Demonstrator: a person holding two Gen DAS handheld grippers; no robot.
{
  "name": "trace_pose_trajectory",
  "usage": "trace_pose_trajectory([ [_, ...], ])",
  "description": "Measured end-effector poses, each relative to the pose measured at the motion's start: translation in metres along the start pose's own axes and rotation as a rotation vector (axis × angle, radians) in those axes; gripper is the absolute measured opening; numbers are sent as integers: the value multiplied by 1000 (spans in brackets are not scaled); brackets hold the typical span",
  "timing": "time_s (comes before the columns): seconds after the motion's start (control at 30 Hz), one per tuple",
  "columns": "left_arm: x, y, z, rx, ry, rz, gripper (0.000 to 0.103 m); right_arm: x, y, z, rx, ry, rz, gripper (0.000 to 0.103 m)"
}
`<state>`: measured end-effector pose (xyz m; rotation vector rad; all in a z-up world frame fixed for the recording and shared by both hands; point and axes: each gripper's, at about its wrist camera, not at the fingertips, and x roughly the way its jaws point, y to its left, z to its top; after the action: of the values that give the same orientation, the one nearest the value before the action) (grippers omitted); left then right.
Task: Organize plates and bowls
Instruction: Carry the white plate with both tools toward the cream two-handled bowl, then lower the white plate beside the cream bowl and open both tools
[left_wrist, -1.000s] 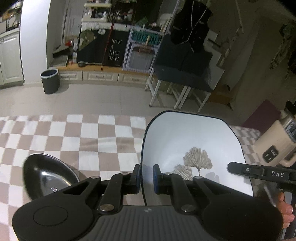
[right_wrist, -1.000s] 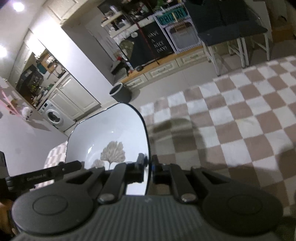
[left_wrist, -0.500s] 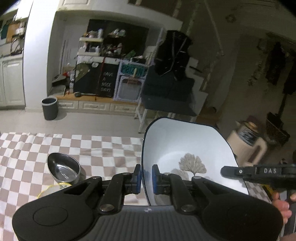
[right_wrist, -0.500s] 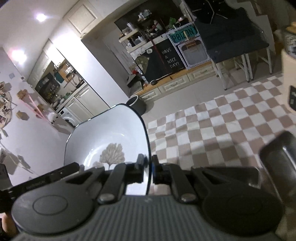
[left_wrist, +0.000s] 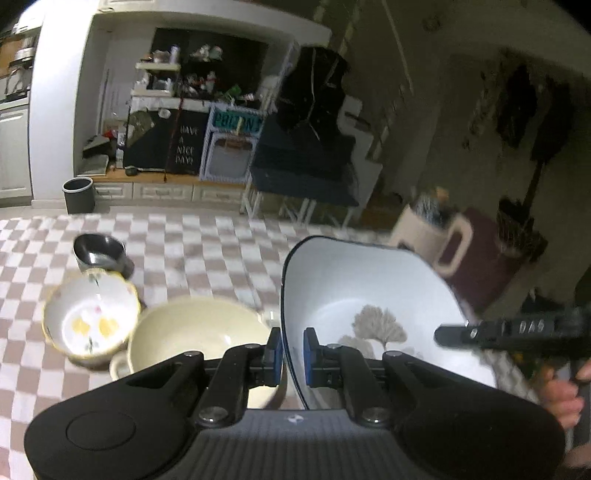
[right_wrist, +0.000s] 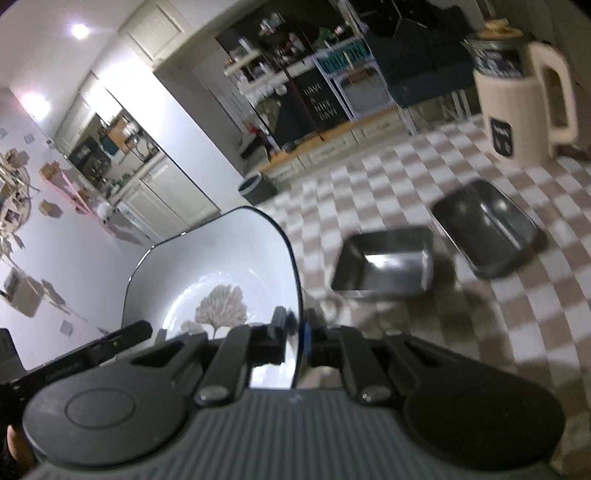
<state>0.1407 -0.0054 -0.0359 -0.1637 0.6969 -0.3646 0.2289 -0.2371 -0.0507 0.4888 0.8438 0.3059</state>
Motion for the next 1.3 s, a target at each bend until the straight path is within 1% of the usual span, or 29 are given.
trace_pose_trajectory([
  [0.07,13,-1,-14,3,54,-8,12,3,-5,-3,7,21,-29,11],
  [0.13,27,4,-25,-21,106,-28,12,9,-13,-5,18,47,-61,11],
  [0.2,38,7,-33,-36,143,-31,12,17,-16,-9,15,76,-91,11],
  [0.33,56,9,-45,-46,209,-30,13,32,-21,-17,-5,145,-145,11],
  [0.4,65,13,-49,-78,247,-45,13,36,-24,-21,-9,164,-159,11],
  [0.5,77,11,-57,-65,292,-43,15,47,-30,-20,-5,201,-178,10],
  [0.57,87,9,-61,-64,326,-40,16,50,-31,-27,-7,222,-196,10],
  [0.6,92,10,-64,-70,345,-40,16,43,-35,-33,-6,232,-203,10],
  [0.7,103,7,-70,-72,383,-34,17,47,-37,-37,-9,273,-231,11],
  [0.77,109,6,-74,-62,399,-33,18,53,-39,-38,-18,288,-243,11],
  [0.87,117,6,-75,-78,421,-43,18,57,-42,-36,-12,291,-254,11],
  [1.03,125,5,-73,-71,422,-36,19,64,-42,-34,-13,286,-267,11],
  [1.17,130,7,-73,-69,422,-17,20,63,-42,-35,-23,291,-271,10],
  [1.3,135,13,-72,-67,423,13,21,70,-32,-35,-59,298,-282,10],
])
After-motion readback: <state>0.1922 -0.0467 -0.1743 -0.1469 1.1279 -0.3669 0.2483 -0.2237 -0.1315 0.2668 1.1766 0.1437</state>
